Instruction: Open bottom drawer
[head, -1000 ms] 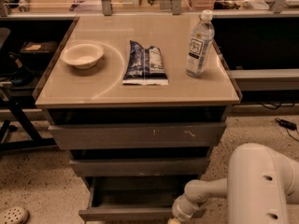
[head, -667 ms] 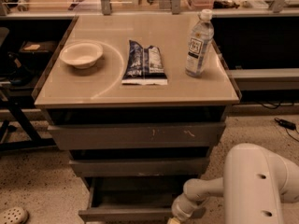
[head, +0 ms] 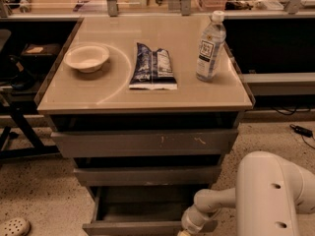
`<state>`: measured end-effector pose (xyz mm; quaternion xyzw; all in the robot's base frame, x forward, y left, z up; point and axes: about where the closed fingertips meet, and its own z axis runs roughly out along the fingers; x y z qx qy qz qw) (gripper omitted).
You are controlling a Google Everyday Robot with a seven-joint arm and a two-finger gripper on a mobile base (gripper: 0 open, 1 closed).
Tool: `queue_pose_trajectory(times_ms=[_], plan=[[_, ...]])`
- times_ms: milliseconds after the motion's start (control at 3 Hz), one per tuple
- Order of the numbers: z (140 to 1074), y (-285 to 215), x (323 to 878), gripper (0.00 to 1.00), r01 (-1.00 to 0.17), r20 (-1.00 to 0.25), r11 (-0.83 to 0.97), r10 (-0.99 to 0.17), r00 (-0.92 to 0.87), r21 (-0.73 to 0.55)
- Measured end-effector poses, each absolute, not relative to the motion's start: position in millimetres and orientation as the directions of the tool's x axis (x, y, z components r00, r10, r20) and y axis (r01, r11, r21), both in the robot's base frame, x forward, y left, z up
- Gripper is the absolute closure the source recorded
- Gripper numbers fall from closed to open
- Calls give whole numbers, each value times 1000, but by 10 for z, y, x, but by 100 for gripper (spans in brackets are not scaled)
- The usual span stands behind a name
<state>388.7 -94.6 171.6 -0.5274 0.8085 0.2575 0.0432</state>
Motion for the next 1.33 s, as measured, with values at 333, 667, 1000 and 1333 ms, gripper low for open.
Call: queue_pose_trajectory(times_ms=[333,667,1000,1333], plan=[[1695,-1008,3848,0,-861,-322,327,-828,-459,389],[1675,-1038,3779,0,-853,-309,331,-828,-468,404],[1575,-1132,3575,0,-825,-269,342,-829,-491,451],[1471,-1297,3192,0,-772,-203,363,-827,-525,522]])
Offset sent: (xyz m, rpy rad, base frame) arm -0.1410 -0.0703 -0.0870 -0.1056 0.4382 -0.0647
